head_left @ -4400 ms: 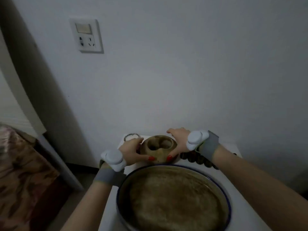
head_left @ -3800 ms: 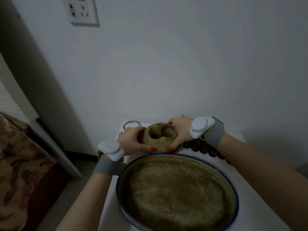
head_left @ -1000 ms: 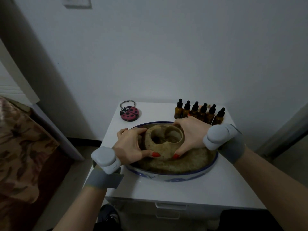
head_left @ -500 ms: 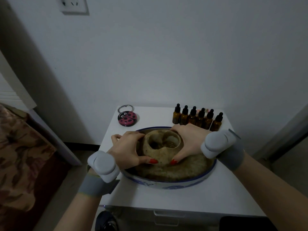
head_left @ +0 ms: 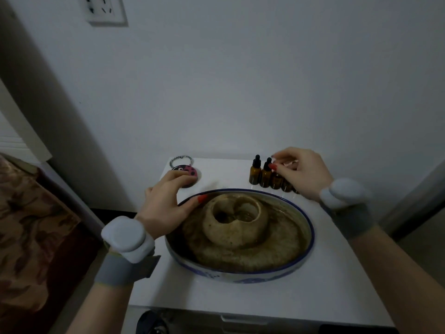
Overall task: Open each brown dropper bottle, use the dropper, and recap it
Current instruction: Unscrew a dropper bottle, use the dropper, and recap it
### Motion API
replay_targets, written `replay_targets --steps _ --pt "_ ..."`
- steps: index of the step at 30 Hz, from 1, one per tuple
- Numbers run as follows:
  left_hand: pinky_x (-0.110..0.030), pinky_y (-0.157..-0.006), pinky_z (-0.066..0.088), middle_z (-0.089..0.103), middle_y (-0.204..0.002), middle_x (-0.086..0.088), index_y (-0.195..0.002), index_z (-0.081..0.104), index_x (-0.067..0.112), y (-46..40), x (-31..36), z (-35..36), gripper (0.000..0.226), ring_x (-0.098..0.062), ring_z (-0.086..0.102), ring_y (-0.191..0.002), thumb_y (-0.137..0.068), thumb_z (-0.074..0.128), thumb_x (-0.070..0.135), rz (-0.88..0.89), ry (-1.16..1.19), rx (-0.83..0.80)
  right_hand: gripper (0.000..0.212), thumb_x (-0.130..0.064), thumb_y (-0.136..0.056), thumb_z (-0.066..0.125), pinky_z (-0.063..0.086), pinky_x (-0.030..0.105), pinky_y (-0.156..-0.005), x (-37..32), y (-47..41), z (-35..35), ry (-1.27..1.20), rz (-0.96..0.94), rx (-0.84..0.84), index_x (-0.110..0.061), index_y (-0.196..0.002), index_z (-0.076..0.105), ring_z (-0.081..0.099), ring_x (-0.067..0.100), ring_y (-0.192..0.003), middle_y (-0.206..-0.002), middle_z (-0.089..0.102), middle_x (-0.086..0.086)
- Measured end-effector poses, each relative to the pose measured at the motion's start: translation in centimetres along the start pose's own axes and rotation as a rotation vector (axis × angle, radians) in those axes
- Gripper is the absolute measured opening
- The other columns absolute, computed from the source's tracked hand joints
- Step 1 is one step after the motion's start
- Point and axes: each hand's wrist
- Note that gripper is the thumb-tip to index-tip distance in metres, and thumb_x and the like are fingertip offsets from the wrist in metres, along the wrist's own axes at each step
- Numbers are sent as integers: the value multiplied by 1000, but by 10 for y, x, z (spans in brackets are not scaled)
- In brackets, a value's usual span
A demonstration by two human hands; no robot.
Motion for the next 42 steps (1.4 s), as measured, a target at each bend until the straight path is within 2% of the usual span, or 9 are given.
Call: replay_targets --steps 4,9,12,17,23,33,36,40,42 --pt "-50 -109 33 48 -135 5 -130 56 23 -5 4 5 46 -15 45 -126 -88 61 41 -17 58 3 38 -22 -90 64 46 38 -98 -2 -38 12 223 -12 23 -12 -126 57 55 22 -113 -118 64 4" --pt "-51 -107 35 53 -132 4 -131 53 25 -11 7 7 49 -16 48 -123 -88 59 45 -22 100 19 55 -26 -90 62 45 36 -99 -12 -80 34 622 28 -285 -15 -141 43 52 27 -121 -134 55 8" --pt "-51 -107 36 57 -128 6 -134 49 26 -13 9 8 54 -15 50 -121 -86 60 48 -28 130 20 55 -31 -88 65 40 34 -99 -11 -92 46 797 31 -391 -18 -138 46 52 25 -121 -134 54 6" --pt "-51 -107 36 57 -123 10 -134 48 27 -16 8 8 53 -13 52 -118 -86 60 47 -28 168 35 36 -24 -77 77 45 36 -86 -5 -95 53 709 15 -366 -15 -109 64 60 28 -106 -113 65 8" --pt "-51 -108 35 55 -102 25 -133 48 30 -16 8 9 51 -11 55 -115 -86 60 47 -33 196 -1 31 -19 -80 75 45 36 -84 -8 -95 54 724 30 -391 -10 -108 65 62 30 -107 -112 66 11" --pt "-51 -107 37 54 -99 32 -117 48 44 -16 3 12 35 -9 54 -112 -85 61 47 -45 218 -37 28 -25 -81 72 45 34 -89 -13 -94 54 795 26 -391 -15 -107 67 62 24 -102 -108 67 5" --pt "-41 -105 41 57 -102 30 -121 54 37 -18 4 13 40 -4 55 -109 -83 66 44 -42 286 1 33 -32 -78 73 48 29 -88 -27 -93 45 744 -23 -396 -18 -108 69 65 20 -97 -106 69 0" --pt "-17 -97 38 62 -119 13 -132 54 25 -19 12 16 54 -3 54 -110 -82 70 37 -22 328 60 31 -30 -74 78 54 34 -85 -50 -76 27 495 -160 -325 -17 -102 72 65 18 -90 -99 70 0" --pt "-17 -98 35 60 -125 10 -136 51 23 -18 17 19 59 -2 51 -112 -82 71 35 -21 331 54 28 -26 -75 78 53 31 -84 -61 -65 20 384 -236 -324 -20 -101 72 64 15 -91 -98 69 -2"
Point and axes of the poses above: each hand's wrist, its own y-axis away from the middle knuckle, its own z-axis out of the palm, x = y × z
